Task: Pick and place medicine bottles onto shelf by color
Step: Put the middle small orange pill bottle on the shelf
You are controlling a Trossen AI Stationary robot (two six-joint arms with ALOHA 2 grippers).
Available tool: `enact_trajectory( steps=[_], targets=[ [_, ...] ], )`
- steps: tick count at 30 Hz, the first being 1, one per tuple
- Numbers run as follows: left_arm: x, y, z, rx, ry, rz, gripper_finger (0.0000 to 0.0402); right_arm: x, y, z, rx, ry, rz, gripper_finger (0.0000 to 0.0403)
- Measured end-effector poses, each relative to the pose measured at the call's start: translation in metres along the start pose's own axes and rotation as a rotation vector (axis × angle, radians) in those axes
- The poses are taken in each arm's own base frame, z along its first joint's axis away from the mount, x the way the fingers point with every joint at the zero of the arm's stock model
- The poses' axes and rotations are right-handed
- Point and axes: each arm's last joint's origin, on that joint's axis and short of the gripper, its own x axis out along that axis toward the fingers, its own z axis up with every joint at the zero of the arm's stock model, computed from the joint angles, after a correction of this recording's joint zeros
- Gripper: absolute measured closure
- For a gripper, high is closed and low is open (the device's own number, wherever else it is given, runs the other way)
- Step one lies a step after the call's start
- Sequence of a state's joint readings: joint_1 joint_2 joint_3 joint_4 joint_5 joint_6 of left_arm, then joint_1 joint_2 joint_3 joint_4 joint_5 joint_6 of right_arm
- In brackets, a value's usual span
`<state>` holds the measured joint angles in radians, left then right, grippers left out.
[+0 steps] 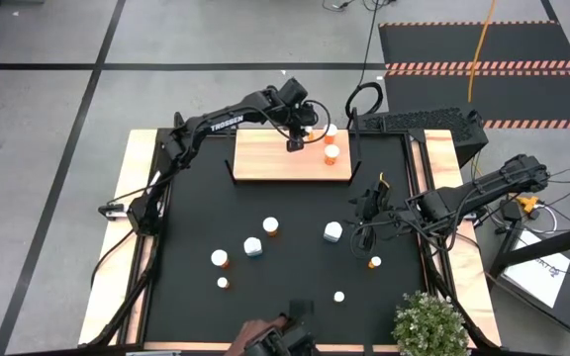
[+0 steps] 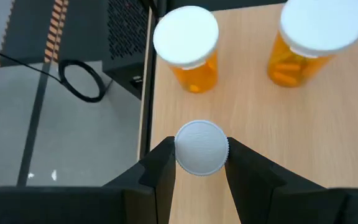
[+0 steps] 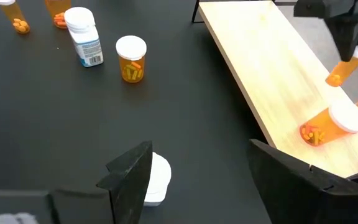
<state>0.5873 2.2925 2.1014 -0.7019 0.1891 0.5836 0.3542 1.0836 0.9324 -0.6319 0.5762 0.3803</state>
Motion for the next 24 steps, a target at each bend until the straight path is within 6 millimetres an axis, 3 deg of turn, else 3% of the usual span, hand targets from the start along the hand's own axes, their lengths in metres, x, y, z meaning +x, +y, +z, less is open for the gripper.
enact_trajectory(
  steps=[24],
  targets=[
    [0.0071, 0.0055, -0.0058, 0.068, 0.04, 0.073, 0.0273, 0.0, 0.0, 0.0, 0.0, 0.0, 0.0, 0.0148]
  ],
)
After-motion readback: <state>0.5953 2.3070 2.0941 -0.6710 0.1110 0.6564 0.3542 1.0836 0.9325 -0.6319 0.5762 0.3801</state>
